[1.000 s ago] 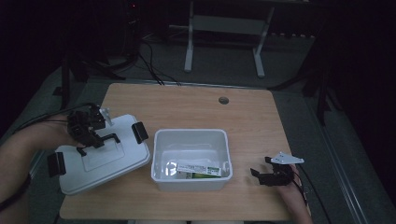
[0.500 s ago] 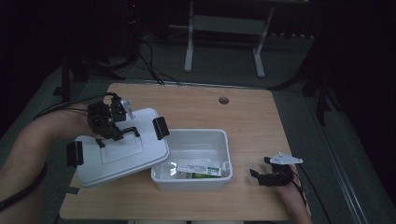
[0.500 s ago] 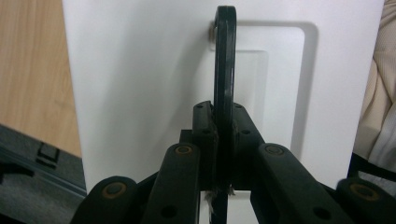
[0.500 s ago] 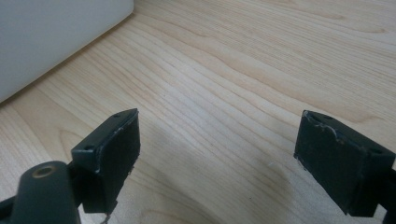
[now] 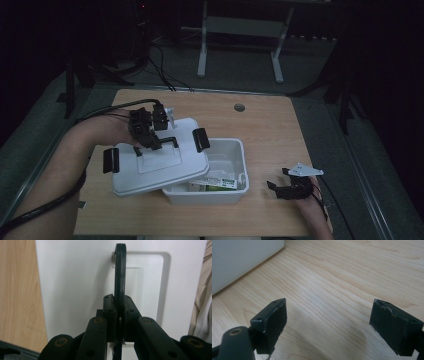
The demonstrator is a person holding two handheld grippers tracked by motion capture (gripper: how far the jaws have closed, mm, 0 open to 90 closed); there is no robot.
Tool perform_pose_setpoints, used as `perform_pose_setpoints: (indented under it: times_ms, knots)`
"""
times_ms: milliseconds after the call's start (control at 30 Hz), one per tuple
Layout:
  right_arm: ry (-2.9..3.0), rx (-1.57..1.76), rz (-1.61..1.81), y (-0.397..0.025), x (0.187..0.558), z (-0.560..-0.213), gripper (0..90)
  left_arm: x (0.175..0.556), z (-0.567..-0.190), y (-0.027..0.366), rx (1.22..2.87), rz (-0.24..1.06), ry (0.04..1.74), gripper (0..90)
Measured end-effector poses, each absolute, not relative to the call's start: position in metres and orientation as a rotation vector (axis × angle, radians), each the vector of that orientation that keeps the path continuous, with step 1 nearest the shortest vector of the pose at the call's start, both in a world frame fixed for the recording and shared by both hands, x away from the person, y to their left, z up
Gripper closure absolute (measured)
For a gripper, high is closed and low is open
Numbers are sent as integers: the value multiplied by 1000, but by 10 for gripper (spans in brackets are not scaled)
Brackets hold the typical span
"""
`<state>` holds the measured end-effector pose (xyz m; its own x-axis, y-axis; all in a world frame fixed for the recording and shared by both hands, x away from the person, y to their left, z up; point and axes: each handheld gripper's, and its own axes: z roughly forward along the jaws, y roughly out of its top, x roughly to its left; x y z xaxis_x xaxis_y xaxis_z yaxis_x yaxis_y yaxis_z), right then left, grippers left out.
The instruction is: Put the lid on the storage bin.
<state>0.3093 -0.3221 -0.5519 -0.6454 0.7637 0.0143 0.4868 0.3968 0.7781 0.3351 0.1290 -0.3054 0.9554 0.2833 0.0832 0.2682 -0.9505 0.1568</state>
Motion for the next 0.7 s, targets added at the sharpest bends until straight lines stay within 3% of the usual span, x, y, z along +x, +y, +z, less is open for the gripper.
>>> perform_pose_setpoints:
  times_ms: [700]
  knots:
    - [2323, 1085, 1132, -323, 309, -553, 139, 345, -313, 54, 3010, 146, 233, 839]
